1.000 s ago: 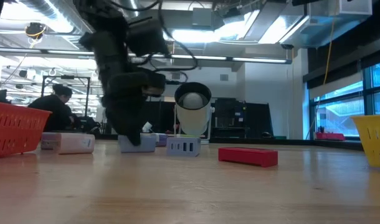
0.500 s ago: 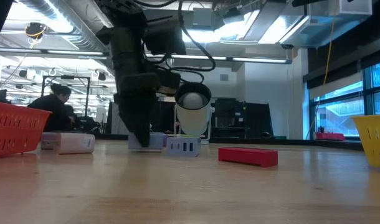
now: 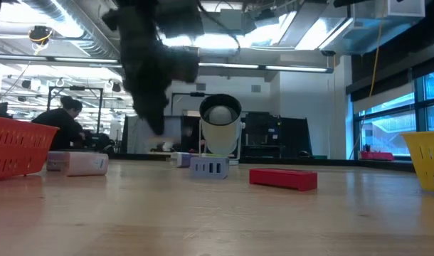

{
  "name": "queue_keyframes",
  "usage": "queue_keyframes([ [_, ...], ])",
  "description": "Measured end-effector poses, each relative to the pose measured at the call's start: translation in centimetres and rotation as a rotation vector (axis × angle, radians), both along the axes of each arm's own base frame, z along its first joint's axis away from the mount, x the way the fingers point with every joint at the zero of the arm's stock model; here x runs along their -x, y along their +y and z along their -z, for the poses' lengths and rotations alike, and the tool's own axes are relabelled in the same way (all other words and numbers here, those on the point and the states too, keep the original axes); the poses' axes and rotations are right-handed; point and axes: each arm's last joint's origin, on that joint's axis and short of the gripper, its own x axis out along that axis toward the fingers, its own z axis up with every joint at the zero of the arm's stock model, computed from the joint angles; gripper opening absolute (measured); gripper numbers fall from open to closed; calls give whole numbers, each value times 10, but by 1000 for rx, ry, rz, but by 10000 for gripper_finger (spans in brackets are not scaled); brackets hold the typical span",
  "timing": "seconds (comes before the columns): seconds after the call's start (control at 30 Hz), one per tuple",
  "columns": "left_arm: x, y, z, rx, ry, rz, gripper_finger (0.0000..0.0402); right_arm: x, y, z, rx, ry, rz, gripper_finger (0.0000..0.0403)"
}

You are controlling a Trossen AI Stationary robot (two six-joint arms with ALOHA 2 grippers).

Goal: Pick & Place Office items
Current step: Put the center light blue charger adapter into the orange basket

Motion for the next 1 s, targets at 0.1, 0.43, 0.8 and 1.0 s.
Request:
queue_keyframes([
  [0.1, 9, 0, -22, 0, -62, 1, 212, 0, 0, 0, 11, 10, -4, 224],
  [0.43, 74, -3, -81, -31, -41, -27, 213, 0, 0, 0, 22, 28, -12, 224],
  [0.8, 119, -37, -94, 29, 18, -33, 213, 0, 0, 1, 13, 47, -22, 224],
  [1.0, 129, -57, -94, 19, 47, -24, 213, 0, 1, 1, 5, 43, -23, 224],
])
